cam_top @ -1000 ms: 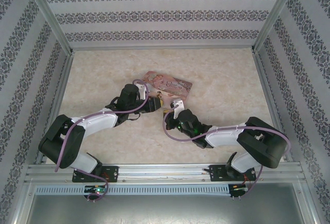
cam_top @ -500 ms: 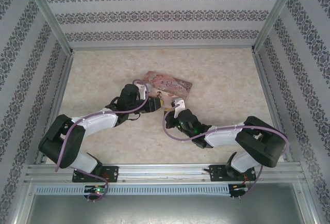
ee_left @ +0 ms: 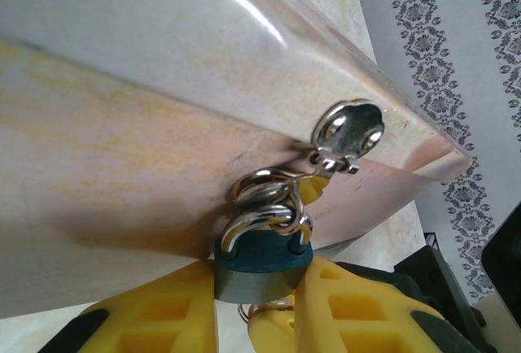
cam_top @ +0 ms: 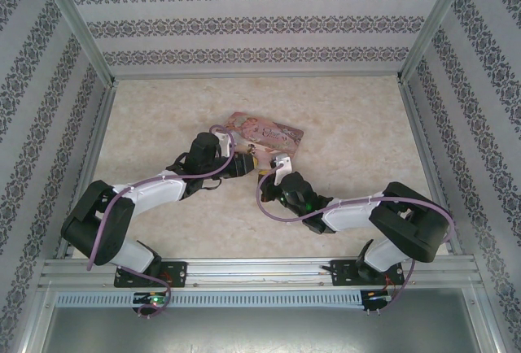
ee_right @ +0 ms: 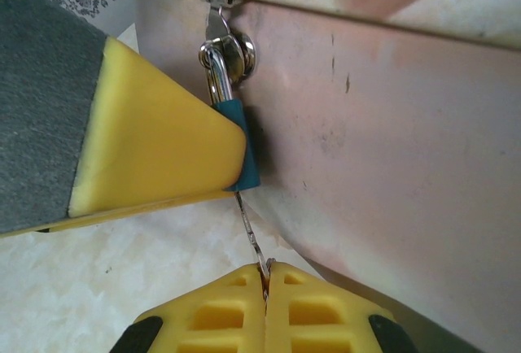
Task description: Unlock a padlock with a key
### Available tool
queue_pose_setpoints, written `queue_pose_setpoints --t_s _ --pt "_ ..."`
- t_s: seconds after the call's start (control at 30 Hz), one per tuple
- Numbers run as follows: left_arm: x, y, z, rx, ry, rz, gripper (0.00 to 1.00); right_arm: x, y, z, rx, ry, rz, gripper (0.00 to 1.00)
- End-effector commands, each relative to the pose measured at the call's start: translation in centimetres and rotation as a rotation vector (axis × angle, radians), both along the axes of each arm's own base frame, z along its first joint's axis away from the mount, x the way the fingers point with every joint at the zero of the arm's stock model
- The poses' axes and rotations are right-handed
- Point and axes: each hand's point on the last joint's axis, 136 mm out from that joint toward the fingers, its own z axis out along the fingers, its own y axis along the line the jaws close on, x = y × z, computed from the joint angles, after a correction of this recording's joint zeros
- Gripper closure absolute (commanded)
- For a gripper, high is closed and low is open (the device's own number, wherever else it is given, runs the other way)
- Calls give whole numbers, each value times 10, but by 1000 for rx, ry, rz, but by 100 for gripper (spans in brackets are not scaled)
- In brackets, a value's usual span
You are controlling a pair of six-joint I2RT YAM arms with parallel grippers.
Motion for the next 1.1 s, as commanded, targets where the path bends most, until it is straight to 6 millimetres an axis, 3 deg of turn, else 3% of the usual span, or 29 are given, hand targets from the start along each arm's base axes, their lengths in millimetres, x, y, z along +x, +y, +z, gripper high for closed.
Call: queue_pose_setpoints --t_s 0.0,0.6,1.07 --pt "5 -13 20 -43 -57 -27 75 6 2 15 45 -30 -30 100" --pt "4 -14 23 -55 -57 -31 75 13 0 20 62 -49 -58 100" --pt "3 -15 27 -68 -54 -30 75 25 21 34 114 -109 -33 100"
